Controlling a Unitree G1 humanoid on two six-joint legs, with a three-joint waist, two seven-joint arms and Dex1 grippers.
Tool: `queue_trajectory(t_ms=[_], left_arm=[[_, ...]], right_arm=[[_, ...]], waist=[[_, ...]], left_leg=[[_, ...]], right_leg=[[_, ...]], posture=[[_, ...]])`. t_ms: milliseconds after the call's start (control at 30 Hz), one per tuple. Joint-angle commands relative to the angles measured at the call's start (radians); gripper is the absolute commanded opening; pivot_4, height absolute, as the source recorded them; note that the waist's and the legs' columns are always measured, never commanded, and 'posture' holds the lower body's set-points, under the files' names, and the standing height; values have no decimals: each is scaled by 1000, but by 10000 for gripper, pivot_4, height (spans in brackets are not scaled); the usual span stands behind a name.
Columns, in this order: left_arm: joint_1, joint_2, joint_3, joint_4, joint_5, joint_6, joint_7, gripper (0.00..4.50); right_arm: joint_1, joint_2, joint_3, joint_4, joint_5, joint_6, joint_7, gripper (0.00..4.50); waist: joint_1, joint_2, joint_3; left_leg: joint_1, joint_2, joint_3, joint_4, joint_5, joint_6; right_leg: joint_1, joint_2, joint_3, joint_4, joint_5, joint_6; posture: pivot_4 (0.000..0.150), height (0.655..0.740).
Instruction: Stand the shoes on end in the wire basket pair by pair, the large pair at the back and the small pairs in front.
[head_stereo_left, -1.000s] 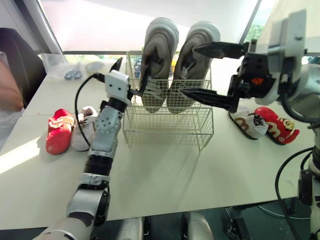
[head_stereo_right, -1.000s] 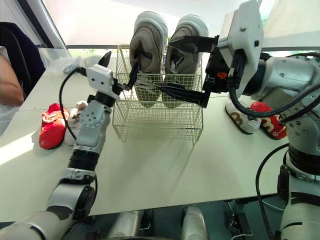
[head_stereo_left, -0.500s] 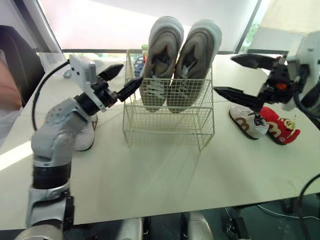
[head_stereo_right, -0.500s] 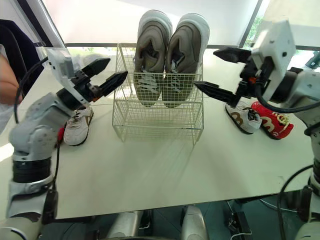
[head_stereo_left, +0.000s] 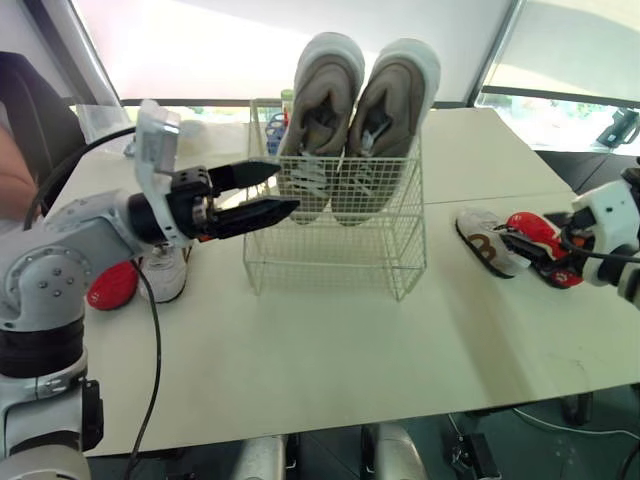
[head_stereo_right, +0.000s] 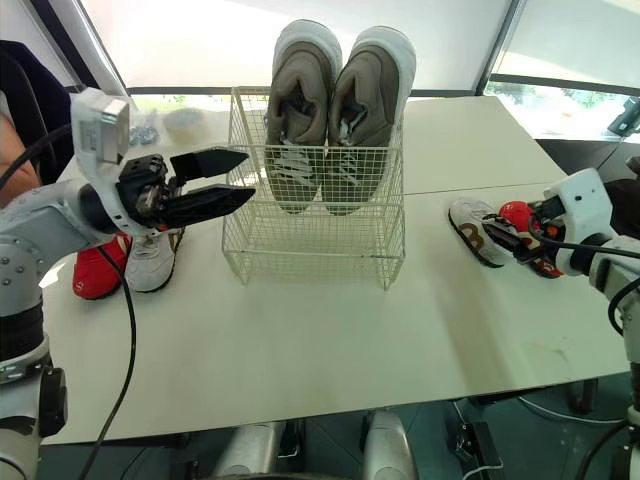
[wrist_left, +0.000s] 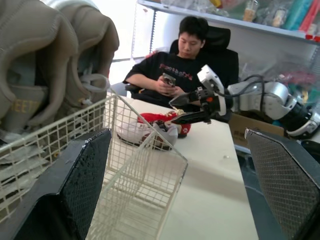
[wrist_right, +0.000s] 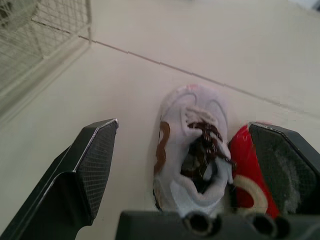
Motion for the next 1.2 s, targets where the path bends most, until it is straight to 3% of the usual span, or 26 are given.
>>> queue_trajectory(t_ms=[33, 367, 700, 833, 933, 1033, 1067, 1200], left_arm=[[-5, 5, -11, -32, 31, -26, -20, 44110], [10, -11, -22, -69, 63, -35, 0, 44110], [16, -26, -25, -97, 82, -43, 29, 44110], [3, -38, -37, -92, 100, -52, 32, 45000], [-5, -46, -41, -83, 117, -58, 31, 45000], [-18, -54, -35, -58, 128, -62, 34, 45000], [-24, -56, -32, -49, 127, -62, 36, 45000], [-59, -68, -8, 11, 105, -44, 49, 45000]], right_arm=[[-49, 24, 8, 53, -17, -31, -8, 45000], [-135, 76, 103, 289, -130, -142, -20, 45000], [-177, 127, 119, 374, -146, -163, -12, 45000], [-194, 132, 115, 363, -139, -162, -5, 32460], [-185, 123, 108, 337, -137, -157, 3, 17196], [-179, 98, 94, 278, -142, -153, -1, 5654], [-182, 87, 86, 252, -148, -155, -11, 3762], [-247, 36, 26, 140, -150, -153, -66, 3762]], waist=[[0, 0, 0], [-1, 0, 0], [-1, 0, 0], [-1, 0, 0], [-1, 0, 0], [-1, 0, 0], [-1, 0, 1], [1, 2, 2]], left_leg=[[0, 0, 0, 0, 0, 0], [0, 0, 0, 0, 0, 0], [0, 0, 0, 0, 0, 0], [0, 0, 0, 0, 0, 0], [0, 0, 0, 0, 0, 0], [0, 0, 0, 0, 0, 0], [0, 0, 0, 0, 1, 0], [0, 0, 0, 0, 1, 0]], right_leg=[[0, 0, 0, 0, 0, 0], [0, 0, 0, -1, 0, 0], [0, 0, 0, 0, 0, 0], [0, 1, 0, 0, 0, 0], [0, 1, 0, 0, 0, 0], [0, 1, 0, 0, 0, 0], [0, 1, 0, 0, 0, 0], [0, 1, 0, 0, 0, 0]], posture=[[1500, 7347], [1500, 7347], [1500, 7347], [1500, 7347], [1500, 7347], [1500, 7347], [1500, 7347], [1500, 7347]])
